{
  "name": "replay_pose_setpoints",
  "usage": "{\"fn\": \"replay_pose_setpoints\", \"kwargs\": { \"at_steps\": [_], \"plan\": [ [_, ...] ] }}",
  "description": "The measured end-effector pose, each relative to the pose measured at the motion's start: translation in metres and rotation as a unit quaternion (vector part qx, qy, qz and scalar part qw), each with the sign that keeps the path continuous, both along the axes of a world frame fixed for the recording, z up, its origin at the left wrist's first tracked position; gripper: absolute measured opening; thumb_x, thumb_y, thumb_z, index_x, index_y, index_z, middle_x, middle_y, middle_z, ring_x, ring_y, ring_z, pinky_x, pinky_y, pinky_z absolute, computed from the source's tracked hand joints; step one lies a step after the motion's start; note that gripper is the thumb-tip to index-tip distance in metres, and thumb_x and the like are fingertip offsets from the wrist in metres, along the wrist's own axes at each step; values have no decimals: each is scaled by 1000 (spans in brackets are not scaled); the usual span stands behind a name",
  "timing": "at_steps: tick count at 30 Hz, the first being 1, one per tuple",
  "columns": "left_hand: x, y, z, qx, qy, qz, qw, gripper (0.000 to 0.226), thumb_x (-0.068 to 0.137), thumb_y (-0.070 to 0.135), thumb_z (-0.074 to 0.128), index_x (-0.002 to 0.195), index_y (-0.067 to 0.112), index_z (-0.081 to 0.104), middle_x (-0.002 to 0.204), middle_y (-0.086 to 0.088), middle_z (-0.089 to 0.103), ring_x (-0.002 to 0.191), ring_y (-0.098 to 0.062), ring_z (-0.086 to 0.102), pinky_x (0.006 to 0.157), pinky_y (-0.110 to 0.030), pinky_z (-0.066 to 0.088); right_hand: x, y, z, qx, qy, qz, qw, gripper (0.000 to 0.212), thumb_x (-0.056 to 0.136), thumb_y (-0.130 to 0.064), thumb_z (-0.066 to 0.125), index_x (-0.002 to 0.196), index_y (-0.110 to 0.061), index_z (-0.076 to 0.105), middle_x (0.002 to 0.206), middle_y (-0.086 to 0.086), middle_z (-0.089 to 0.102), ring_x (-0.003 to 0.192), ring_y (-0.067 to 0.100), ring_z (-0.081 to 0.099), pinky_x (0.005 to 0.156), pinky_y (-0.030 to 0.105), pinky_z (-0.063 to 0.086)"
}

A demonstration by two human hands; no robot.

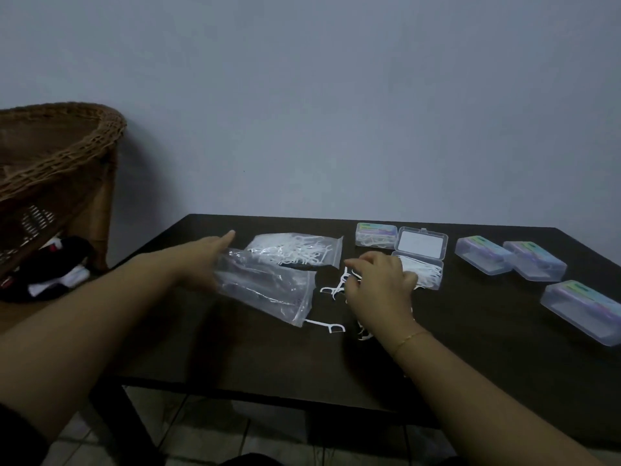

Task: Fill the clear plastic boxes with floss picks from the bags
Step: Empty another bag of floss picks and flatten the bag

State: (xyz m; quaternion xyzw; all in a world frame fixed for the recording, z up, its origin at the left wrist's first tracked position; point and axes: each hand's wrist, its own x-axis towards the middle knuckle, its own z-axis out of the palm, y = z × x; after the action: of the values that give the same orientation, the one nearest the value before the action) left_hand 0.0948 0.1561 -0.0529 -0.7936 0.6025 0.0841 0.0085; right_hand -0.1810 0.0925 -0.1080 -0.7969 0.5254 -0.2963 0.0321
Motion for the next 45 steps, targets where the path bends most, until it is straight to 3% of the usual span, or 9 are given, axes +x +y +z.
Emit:
{"fn": "replay_pose_setpoints", "kwargs": {
  "at_steps": [3,7,14,22,25,27,31,35,45],
  "plan": [
    [11,7,0,32,35,30,998,128,69,19,83,149,30,-16,160,0,-7,145,-29,12,113,-42,31,24,11,9,-45,59,-7,997,35,90,-27,47,123,-27,60,131,-2,48,120,22,36,88,38,22],
    [22,14,11,75,75,32,994,122,69,39,76,151,27,-13,160,1,-12,147,-28,3,117,-45,20,61,25,21,-66,43,70,994,35,92,-24,48,125,-21,59,134,3,48,122,24,37,93,37,28],
    [-1,13,6,-223,152,60,961,51,95,14,51,144,19,39,149,-3,39,134,-20,39,106,-34,34,111,29,32,-47,-24,168,984,43,90,-6,50,132,-14,52,129,9,52,118,27,44,95,34,35],
    [2,-2,-31,-144,119,96,978,30,97,26,45,122,22,61,114,1,63,91,-11,59,78,-28,49,116,15,9,118,59,150,980,39,94,-22,46,133,-21,46,126,7,58,113,26,56,91,36,45],
    [8,-2,-44,-70,103,88,988,40,97,37,41,135,25,49,131,-3,55,112,-18,53,95,-36,46,120,13,-1,130,75,155,976,38,94,-33,46,130,-22,49,126,5,57,114,25,54,92,36,45],
    [11,0,-54,-31,81,90,992,56,96,49,38,148,32,25,151,-8,34,137,-27,31,109,-42,32,124,15,-7,111,102,158,976,45,92,-46,47,129,-21,49,126,6,52,117,24,48,93,37,43],
    [25,5,-73,-6,3,108,994,82,86,74,26,151,35,-5,161,2,0,146,-26,3,112,-45,13,133,17,-20,91,220,155,959,75,87,-72,27,142,-22,33,141,7,38,130,24,31,99,43,29],
    [43,5,-72,29,-13,153,988,107,68,92,24,151,33,-7,160,9,-7,145,-25,6,109,-45,14,136,11,-22,111,276,159,941,84,85,-76,16,150,-24,12,152,4,23,139,22,16,103,49,19],
    [53,-4,-60,89,19,204,975,143,40,99,35,151,23,-12,159,-8,-16,146,-30,-13,114,-56,0,129,7,-24,129,244,138,951,98,78,-83,20,151,-18,10,155,2,18,140,20,14,103,47,18]
  ]
}}
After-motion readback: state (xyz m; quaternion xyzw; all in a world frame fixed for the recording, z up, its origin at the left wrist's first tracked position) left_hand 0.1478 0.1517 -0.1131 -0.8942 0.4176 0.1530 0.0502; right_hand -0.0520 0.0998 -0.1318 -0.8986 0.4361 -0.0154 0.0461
